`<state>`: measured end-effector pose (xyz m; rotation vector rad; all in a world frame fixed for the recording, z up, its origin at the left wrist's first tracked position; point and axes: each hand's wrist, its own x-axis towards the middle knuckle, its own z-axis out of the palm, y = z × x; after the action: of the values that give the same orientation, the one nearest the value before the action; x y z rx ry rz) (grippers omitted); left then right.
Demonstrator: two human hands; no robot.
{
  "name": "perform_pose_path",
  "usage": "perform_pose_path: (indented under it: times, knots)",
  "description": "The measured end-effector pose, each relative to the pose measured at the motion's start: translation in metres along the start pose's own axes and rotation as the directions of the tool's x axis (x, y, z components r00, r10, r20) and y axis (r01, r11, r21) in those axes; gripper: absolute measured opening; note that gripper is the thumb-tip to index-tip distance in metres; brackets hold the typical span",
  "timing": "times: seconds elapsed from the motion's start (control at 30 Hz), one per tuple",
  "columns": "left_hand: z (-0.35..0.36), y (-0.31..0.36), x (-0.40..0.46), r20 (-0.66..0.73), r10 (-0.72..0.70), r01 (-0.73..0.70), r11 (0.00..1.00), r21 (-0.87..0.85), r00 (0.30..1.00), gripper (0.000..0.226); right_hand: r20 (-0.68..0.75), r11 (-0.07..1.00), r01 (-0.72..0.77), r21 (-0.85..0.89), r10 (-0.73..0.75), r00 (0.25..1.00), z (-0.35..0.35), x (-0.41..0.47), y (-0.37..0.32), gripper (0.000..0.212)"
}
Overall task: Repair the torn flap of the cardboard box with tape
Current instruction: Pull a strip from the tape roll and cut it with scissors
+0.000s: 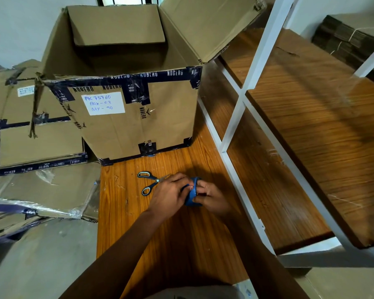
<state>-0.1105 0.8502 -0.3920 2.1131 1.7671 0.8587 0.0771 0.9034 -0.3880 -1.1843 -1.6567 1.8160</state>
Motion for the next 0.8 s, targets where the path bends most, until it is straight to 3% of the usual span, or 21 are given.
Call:
perform_pose_path:
  times: [0.2, 0.53, 0.7, 0.8]
  knots:
    - [0.004, 0.002, -0.004, -0.022, 0.056, -0.056, 0.998, 0.006, 0.998, 0.015, -0.016, 1.000, -0.013, 0.024, 0.014, 1.000, -0.003, -0.001, 0.002, 0.050]
    - [0.008, 0.006, 0.004, -0.068, -0.023, 0.020, 0.999, -0.044, 0.997, 0.012, -0.002, 0.998, -0.028, -0.055, 0.028, 1.000, -0.004, 0.001, 0.004, 0.043]
    - [0.012, 0.003, 0.002, -0.030, -0.017, 0.018, 0.999, 0.032, 0.999, 0.016, -0.020, 0.999, -0.028, -0.045, 0.027, 0.999, -0.003, -0.002, 0.014, 0.033]
    - [0.018, 0.002, -0.003, 0.026, 0.006, -0.007, 1.000, 0.029, 1.000, 0.021, -0.016, 0.999, -0.044, -0.021, 0.044, 0.999, -0.004, -0.002, 0.017, 0.042]
